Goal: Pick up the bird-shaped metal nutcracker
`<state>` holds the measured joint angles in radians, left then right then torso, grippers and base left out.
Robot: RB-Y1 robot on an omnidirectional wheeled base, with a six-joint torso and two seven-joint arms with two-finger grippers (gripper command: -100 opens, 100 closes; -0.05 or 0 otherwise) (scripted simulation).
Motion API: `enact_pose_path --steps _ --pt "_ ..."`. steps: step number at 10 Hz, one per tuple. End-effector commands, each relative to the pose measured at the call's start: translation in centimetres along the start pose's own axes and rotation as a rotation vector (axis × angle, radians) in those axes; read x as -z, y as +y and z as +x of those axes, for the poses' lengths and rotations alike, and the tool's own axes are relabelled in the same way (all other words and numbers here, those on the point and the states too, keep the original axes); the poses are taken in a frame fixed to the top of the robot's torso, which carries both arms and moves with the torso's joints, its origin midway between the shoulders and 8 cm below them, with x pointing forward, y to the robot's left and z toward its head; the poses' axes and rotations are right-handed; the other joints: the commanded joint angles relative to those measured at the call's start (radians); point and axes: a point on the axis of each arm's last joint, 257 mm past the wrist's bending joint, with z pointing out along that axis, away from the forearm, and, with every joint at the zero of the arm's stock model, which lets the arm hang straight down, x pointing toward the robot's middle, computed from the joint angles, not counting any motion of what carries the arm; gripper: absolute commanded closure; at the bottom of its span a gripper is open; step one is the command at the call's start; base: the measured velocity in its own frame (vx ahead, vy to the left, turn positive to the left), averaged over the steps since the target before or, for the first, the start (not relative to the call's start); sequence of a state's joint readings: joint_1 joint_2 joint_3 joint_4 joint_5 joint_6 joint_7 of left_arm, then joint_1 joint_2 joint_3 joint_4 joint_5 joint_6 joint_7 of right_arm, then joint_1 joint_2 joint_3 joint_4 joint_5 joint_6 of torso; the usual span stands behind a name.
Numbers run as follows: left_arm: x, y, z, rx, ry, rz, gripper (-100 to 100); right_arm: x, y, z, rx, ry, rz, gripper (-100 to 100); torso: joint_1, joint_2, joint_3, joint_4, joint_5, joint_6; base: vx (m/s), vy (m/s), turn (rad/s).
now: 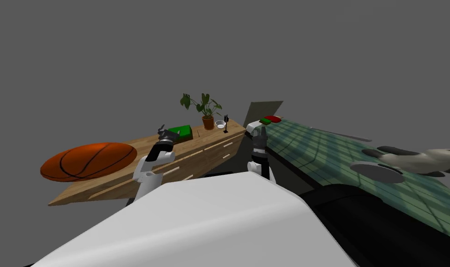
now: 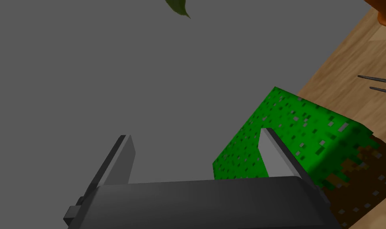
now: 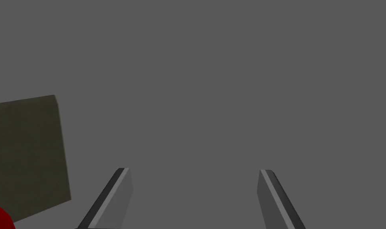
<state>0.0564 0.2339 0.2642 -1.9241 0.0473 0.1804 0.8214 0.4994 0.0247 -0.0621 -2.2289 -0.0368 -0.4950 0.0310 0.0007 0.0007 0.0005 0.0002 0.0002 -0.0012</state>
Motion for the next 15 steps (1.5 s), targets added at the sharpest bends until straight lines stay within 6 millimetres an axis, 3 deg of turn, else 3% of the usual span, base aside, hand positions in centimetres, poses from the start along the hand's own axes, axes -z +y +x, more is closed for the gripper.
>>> enact_pose_path --steps 1,4,5,6,7,9,12,14,15 --pt "-1.0 -0.6 -1.4 0.044 -0.045 -0.004 -100 0.0 0.0 0.0 0.000 0.000 0.000 0 0.000 0.000 0.000 0.000 0.000 0.000 -0.015 -0.012 -0.234" --pt "-1.9 -0.5 -3.5 0.117 -0.120 -0.027 -100 0.0 0.0 0.0 0.000 0.000 0.000 0 -0.001 0.000 0.000 0.000 0.000 0.001 -0.019 -0.010 -0.183" --pt "-2.8 -1.4 -4.7 0.150 -0.156 -0.015 -100 0.0 0.0 0.0 0.000 0.000 0.000 0 -0.001 0.000 0.000 0.000 0.000 0.000 -0.019 -0.018 -0.245" --pt "-2.6 -0.8 -5.4 0.174 -0.183 -0.034 -100 0.0 0.0 0.0 0.000 0.000 0.000 0 -0.001 0.000 0.000 0.000 0.000 0.001 -0.016 -0.010 -0.115" --pt "-3.4 -1.8 -6.6 0.209 -0.218 -0.017 -100 0.0 0.0 0.0 0.000 0.000 0.000 0 -0.001 0.000 0.000 0.000 0.000 0.000 -0.013 -0.019 -0.188" --pt "-3.2 -1.1 -7.3 0.233 -0.249 -0.037 -100 0.0 0.0 0.0 0.000 0.000 0.000 0 -0.001 0.000 0.000 0.000 0.000 0.000 -0.004 -0.010 -0.071" --pt "-4.0 -2.4 -10.4 0.339 -0.354 -0.014 -100 0.0 0.0 0.0 0.000 0.000 0.000 0 0.000 -0.001 0.000 0.000 0.000 0.000 -0.002 -0.014 -0.188" --pt "-3.7 -1.7 -11.1 0.351 -0.387 -0.035 -100 0.0 0.0 0.0 0.000 0.000 0.000 0 -0.001 -0.001 -0.001 0.000 0.000 0.000 0.000 -0.007 -0.060" --pt "-4.0 -2.4 -12.5 0.407 -0.434 -0.015 -100 0.0 0.0 0.0 0.000 0.000 0.000 0 0.000 -0.001 0.000 0.000 0.000 -0.001 0.003 -0.015 -0.204"
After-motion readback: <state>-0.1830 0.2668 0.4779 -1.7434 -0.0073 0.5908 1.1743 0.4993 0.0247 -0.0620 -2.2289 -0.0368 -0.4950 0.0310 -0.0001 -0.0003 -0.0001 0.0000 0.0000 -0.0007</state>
